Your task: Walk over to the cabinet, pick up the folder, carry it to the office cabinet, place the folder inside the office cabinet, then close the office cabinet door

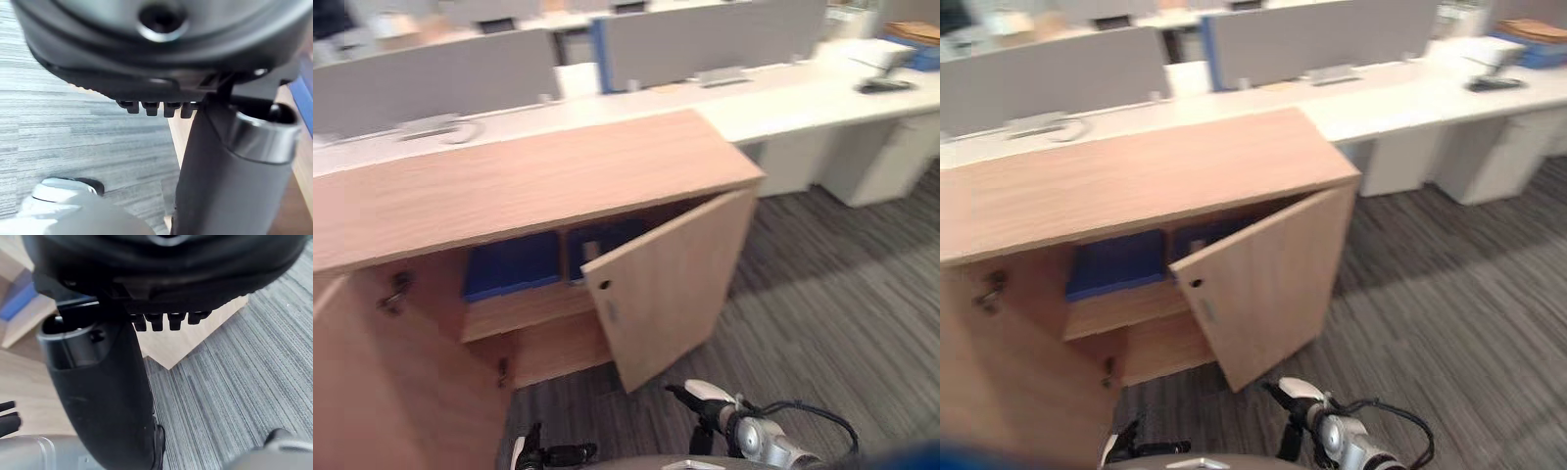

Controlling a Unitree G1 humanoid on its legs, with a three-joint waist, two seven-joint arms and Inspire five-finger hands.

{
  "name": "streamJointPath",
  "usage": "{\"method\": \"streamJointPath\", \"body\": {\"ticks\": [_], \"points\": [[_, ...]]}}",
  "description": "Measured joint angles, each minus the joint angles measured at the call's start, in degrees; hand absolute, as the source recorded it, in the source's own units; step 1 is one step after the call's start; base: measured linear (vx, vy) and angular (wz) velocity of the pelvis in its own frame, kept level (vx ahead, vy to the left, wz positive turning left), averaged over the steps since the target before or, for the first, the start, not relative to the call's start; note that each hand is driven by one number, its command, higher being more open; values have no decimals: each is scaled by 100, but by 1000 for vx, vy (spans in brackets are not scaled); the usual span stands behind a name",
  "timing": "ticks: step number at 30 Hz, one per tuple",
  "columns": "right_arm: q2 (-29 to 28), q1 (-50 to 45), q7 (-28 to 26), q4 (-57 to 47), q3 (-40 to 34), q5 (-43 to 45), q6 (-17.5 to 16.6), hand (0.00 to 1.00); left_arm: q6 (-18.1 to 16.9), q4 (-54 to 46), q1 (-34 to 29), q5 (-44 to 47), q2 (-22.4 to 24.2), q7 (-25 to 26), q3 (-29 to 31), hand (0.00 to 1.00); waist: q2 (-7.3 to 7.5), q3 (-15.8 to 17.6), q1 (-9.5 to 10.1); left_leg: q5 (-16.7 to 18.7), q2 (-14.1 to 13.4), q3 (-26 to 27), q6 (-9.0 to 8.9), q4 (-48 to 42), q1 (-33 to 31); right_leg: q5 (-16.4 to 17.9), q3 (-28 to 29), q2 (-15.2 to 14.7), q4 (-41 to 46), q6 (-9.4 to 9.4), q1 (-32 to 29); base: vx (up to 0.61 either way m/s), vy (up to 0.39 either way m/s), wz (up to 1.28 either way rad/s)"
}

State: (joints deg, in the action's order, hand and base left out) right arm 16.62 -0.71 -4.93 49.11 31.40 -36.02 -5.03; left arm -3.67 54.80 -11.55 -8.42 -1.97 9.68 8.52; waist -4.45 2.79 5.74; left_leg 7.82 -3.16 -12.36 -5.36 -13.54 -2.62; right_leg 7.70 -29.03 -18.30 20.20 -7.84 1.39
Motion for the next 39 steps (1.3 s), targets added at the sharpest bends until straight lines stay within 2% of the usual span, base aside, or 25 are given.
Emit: {"method": "streamJointPath", "body": {"ticks": [1, 2, 3, 4, 5, 6, 7, 8, 10, 11, 17, 19, 20, 21, 22, 23, 24, 26, 27, 28, 29, 32, 34, 36, 39], "points": [[14, -94, 26, 75, -208, 0, 6, 100, -1, -59, -26, -4, 0, 3, -42, 100, -2, -5, 4, -14, 152, -278, 27, -101, -102, 77, 113, -88, 197, 141, 18, 1, 88, 250], [-27, -306, 91, 61, -757, -14, 32, 100, -48, -235, -107, -16, -12, -1, -114, 100, 4, -8, -16, -9, 446, -857, 52, -371, -379, 211, 578, -203, 713, 481, -108, 9, 80, 213], [-60, -372, 121, 73, -1052, -15, 55, 100, -85, -262, -105, -18, -13, 2, -136, 100, -12, -11, -24, -8, 557, -1186, 55, -488, -510, 251, 894, -195, 1038, 718, -260, 31, 24, 272], [-213, -482, 232, 162, -1652, 5, 94, 100, -69, -275, -60, -17, -51, 37, -133, 100, -72, -24, -44, -72, 703, -1792, 34, -544, -757, 675, 1797, 106, 1249, 764, -457, 43, -151, 274], [-442, -533, 389, 234, -2242, 67, 139, 100, -61, -274, -24, -17, -145, 68, -132, 100, 118, 12, -121, -237, 907, -2350, -1, -404, -901, 1049, 2819, 571, 943, 706, -512, 2, -322, 268], [-575, -538, 462, 267, -2509, 197, 183, 100, -56, -264, -9, -18, -215, 76, -135, 100, 213, 66, -161, -302, 998, -2562, 6, -291, -951, 1166, 3233, 759, 731, 704, -521, -41, -357, 272], [-845, -579, 608, 364, -3044, 461, 279, 100, 12, -226, 18, -18, -330, 74, -137, 100, 406, 120, -342, -360, 1116, -2855, 13, -121, -1067, 1432, 3699, 962, 428, 377, -395, -146, -374, 223], [-1043, -636, 730, 491, -3702, 843, 409, 100, 106, -84, 25, -21, -339, 69, -80, 100, 402, 133, -310, -377, 1124, -2754, -163, -386, -1183, 1441, 3377, 955, 376, 267, -310, -144, -239, 195], [-1153, -794, 1008, 655, -4351, 1452, 512, 100, 257, -56, -4, -11, -293, 56, -9, 100, 368, 109, -342, -230, 1083, -2046, -85, -973, -1323, 1443, 2907, 938, 355, 263, -113, -127, -145, 124], [-1221, -977, 1175, 755, -4672, 2083, 668, 100, 244, -159, -19, -10, -268, 59, 86, 100, 399, 103, -319, -254, 985, -1844, -142, -977, -1428, 1443, 2581, 967, 285, 265, -6, -95, -115, 107], [-1529, -1130, 1317, 735, -4870, 2715, 729, 100, 232, -689, -72, 594, -272, -32, 202, 100, 642, 121, -276, -1010, 789, -2123, -275, 53, -1365, 1034, 2000, 1219, -586, 333, 353, 1, -96, 57], [-1578, -1125, 1313, 630, -4866, 2735, 717, 100, 231, -1025, -83, 810, -270, -94, 178, 100, 683, 260, -298, -1188, 697, -1156, 38, -61, -1480, 1036, 1731, 1208, -602, 366, 481, -42, -37, 69], [-1539, -1088, 1298, 588, -4832, 2749, 695, 100, 231, -1406, -105, 952, -179, -125, 170, 100, 586, 361, -294, -926, 474, -367, 450, -287, -1687, 1036, 1561, 1289, -586, 440, 482, -83, -29, 75], [-1541, -1003, 1299, 605, -4798, 2779, 699, 100, 224, -1736, -224, 1081, -103, -174, 107, 100, 589, 394, -330, -683, 145, 359, 578, -271, -1816, 1012, 1354, 1344, -704, 494, 564, -86, -43, 91], [-1569, -1007, 1314, 619, -4795, 2825, 698, 100, 222, -1844, -208, 1136, -93, -225, 35, 100, 718, 407, -365, -612, 64, 595, 576, -446, -1885, 981, 1179, 1277, -819, 520, 642, -54, -30, 110], [-1505, -1002, 1304, 624, -4776, 2956, 703, 100, 190, -2144, -202, 1262, 32, -307, -164, 100, 614, 527, -338, -407, -129, 950, 638, -1750, -2212, 956, 877, 1273, -742, 481, 714, -24, 13, 88], [-1465, -1020, 1301, 627, -4774, 2964, 712, 100, 192, -2307, -289, 1302, 91, -398, -243, 100, 548, 514, -311, -298, -249, 1107, 633, -2255, -2261, 962, 789, 1310, -722, 484, 740, 18, 79, 82], [-1420, -1054, 1321, 555, -4803, 3199, 731, 100, 156, -2659, -559, 1529, 158, -563, -532, 100, 427, 439, -335, 516, -483, 1643, 608, -2783, -1986, 968, 470, 1303, -729, 432, 890, 137, 144, 73], [-1417, -1097, 1318, 512, -4820, 3254, 727, 100, 158, -2661, -553, 1566, 183, -610, -576, 100, 370, 412, -336, 621, -474, 1764, 627, -2561, -1910, 973, 384, 1299, -722, 395, 915, 145, 124, 91], [-1480, -1126, 1327, 509, -4844, 3418, 728, 100, 166, -2661, -539, 1622, 209, -689, -635, 100, 467, 369, -345, 606, -212, 1794, 694, -2119, -1754, 994, 333, 1196, -685, 356, 902, 113, 107, 102], [-1583, -1147, 1321, 520, -4913, 3521, 733, 100, 170, -2744, -563, 1697, 223, -732, -707, 100, 627, 298, -343, 364, 133, 1699, 757, -1638, -1598, 949, 376, 997, -652, 432, 864, 107, 107, 102], [-1641, -1135, 1302, 503, -5050, 3626, 687, 100, 165, -3009, -661, 1748, 196, -738, -771, 100, 673, 212, -325, -19, 511, 1479, 803, -879, -1229, 848, 613, 892, -828, 480, 885, 53, 72, 69], [-1657, -1125, 1282, 501, -5050, 3624, 658, 100, 166, -3031, -710, 1800, 143, -758, -798, 100, 680, 139, -311, -242, 643, 1450, 802, -469, -1010, 829, 656, 832, -917, 454, 902, -32, -55, 24], [-1689, -1096, 1267, 509, -5052, 3621, 632, 100, 167, -3065, -743, 1800, 73, -784, -941, 100, 710, 38, -316, -536, 708, 1446, 759, -11, -898, 704, 709, 787, -1149, 238, 908, -9, -92, 6], [-1674, -993, 1269, 591, -5119, 3621, 673, 100, 176, -3089, -757, 1800, -2, -900, -1218, 100, 693, 62, -367, -1003, 692, 1460, 689, 835, -508, 622, 775, 819, -1257, 145, 925, -31, -120, -8]]}}
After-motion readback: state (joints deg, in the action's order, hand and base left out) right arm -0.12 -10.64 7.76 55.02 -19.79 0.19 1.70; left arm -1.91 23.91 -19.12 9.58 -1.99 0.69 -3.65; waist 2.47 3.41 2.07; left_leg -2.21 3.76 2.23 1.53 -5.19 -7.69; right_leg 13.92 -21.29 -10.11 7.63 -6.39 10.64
